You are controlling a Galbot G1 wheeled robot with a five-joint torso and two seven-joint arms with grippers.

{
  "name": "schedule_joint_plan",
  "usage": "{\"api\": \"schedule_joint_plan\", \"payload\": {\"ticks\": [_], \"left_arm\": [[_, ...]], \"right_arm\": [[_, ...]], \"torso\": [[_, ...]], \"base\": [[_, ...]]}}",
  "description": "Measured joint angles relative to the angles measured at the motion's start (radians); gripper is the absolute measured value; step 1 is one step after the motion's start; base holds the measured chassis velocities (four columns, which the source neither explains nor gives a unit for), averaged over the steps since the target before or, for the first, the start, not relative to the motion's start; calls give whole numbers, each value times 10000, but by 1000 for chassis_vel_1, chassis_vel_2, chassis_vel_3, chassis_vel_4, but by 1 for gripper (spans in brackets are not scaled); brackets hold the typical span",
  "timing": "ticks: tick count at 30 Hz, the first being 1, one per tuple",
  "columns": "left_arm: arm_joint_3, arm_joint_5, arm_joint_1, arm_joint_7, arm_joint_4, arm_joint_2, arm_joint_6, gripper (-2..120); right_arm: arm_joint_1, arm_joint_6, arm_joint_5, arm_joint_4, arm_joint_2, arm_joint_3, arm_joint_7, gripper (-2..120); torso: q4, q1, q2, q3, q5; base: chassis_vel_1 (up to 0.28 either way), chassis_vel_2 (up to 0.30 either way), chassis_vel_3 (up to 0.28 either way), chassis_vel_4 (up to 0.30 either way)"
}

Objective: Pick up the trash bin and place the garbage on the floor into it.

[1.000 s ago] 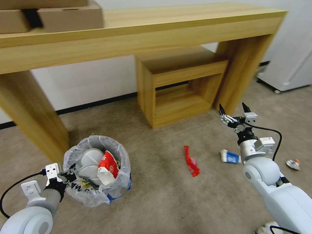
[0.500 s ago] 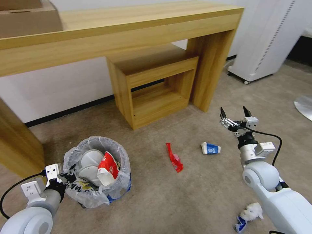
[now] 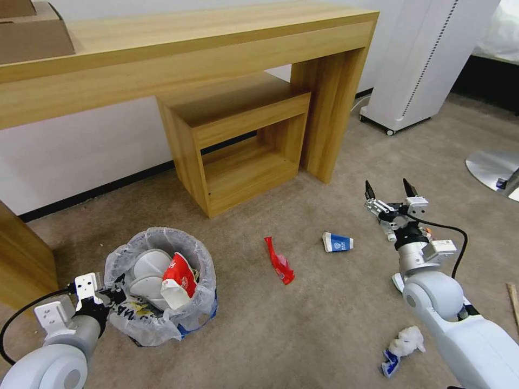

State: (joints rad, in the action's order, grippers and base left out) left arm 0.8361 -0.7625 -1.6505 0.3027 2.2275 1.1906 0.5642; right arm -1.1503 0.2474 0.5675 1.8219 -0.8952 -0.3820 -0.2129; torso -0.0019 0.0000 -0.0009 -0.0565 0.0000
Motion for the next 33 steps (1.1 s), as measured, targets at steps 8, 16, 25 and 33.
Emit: {"api": "schedule_joint_plan", "payload": {"ticks": [8,16,25,33], "left_arm": [[1,-33,47,11,-43,-6,-6,1],[63,-113,58,28,-112,-20,-6,1],[106,-395,54,190,-147,-132,226,1],[105,-506,76,229,-119,-212,308,1]], "right_arm": [[35,84,-62,-93,-46,66,145,100],[-17,152,-101,-95,-103,115,213,100],[-191,196,-155,-53,-163,100,221,100],[-433,196,-160,-58,-230,13,293,100]], "torso": [[0,0,0,0,0],[-3,0,0,0,0],[-1,0,0,0,-1],[-1,0,0,1,1]], "base": [[-52,-49,-49,-57],[-57,-54,-49,-58],[0,0,0,0],[0,0,0,0]]}}
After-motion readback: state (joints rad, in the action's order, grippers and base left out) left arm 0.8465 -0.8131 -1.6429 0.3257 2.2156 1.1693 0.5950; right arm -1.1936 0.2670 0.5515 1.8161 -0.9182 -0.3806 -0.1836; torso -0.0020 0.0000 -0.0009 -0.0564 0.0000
